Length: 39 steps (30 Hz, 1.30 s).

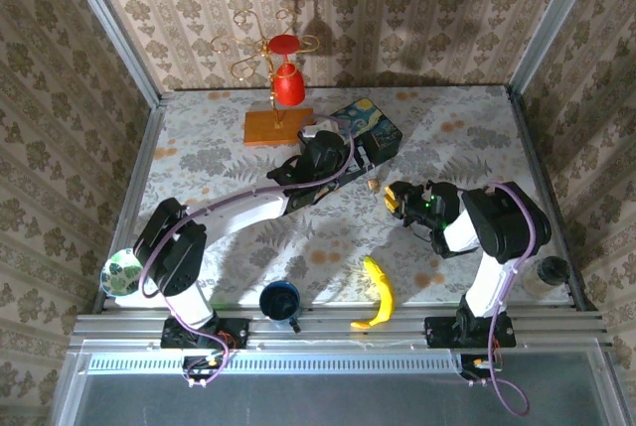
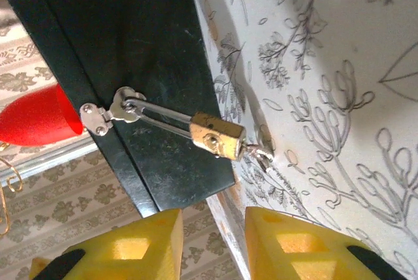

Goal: Unlock the padlock with the key

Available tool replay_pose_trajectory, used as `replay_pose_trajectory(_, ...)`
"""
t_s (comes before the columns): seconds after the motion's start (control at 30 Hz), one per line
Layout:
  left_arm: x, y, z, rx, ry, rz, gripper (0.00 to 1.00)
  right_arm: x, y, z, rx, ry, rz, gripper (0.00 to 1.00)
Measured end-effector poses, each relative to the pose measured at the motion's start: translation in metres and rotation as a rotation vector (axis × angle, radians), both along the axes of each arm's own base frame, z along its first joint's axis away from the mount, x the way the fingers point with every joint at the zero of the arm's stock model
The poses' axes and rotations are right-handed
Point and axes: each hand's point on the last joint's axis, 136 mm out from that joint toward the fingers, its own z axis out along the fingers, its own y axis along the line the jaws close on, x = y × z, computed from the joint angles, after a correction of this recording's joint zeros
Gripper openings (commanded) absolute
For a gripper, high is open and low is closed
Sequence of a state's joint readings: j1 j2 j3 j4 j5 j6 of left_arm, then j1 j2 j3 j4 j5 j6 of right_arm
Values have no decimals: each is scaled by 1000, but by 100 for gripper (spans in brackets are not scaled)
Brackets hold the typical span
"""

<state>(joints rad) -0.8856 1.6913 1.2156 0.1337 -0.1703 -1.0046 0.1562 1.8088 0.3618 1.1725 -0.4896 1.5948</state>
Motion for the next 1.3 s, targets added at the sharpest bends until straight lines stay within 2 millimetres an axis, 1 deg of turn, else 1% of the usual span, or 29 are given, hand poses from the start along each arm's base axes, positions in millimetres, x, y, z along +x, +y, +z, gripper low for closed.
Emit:
replay_pose_trajectory(0.17, 0, 4, -7, 36, 2, -2, 100, -5, -5, 14, -103, -31, 17, 33)
replay_pose_trajectory(0.27, -2, 5, -12, 77, 18, -20, 99, -9, -11, 30, -204, -62, 19, 34)
replay_pose_trajectory(0.4, -4, -13, -19, 134, 25, -52, 96, -13, -26, 70, -362, -152, -3, 37)
replay_pose_trajectory(0.47, -9, -28, -30, 172, 31, -79, 93, -16, -33, 88, -423, -194, -18, 37)
replay_pose_trajectory(0.53, -17, -44, -48, 211, 46, -112, 89, -21, -40, 99, -479, -215, -25, 37)
replay_pose_trajectory(0.6, -25, -54, -67, 249, 63, -140, 88, -26, -45, 99, -519, -210, -23, 38)
replay_pose_trajectory(0.67, -31, -59, -88, 289, 87, -156, 89, -32, -48, 92, -553, -184, -11, 38)
replay_pose_trajectory(0.7, -33, -59, -100, 311, 102, -160, 90, -34, -50, 87, -568, -169, -5, 39)
replay_pose_trajectory(0.8, -33, -57, -125, 358, 133, -156, 99, -40, -53, 79, -600, -138, 9, 40)
replay_pose_trajectory(0.87, -30, -55, -137, 383, 142, -148, 100, -42, -54, 77, -614, -131, 16, 42)
replay_pose_trajectory(0.97, -25, -54, -145, 398, 147, -134, 99, -44, -55, 77, -627, -130, 20, 44)
replay_pose_trajectory(1.03, -19, -56, -148, 398, 149, -127, 94, -45, -56, 75, -633, -124, 19, 45)
replay_pose_trajectory(1.13, -10, -57, -150, 395, 147, -121, 84, -45, -58, 74, -644, -118, 14, 46)
replay_pose_trajectory(1.3, 3, -53, -162, 404, 156, -102, 78, -46, -60, 74, -658, -116, 12, 47)
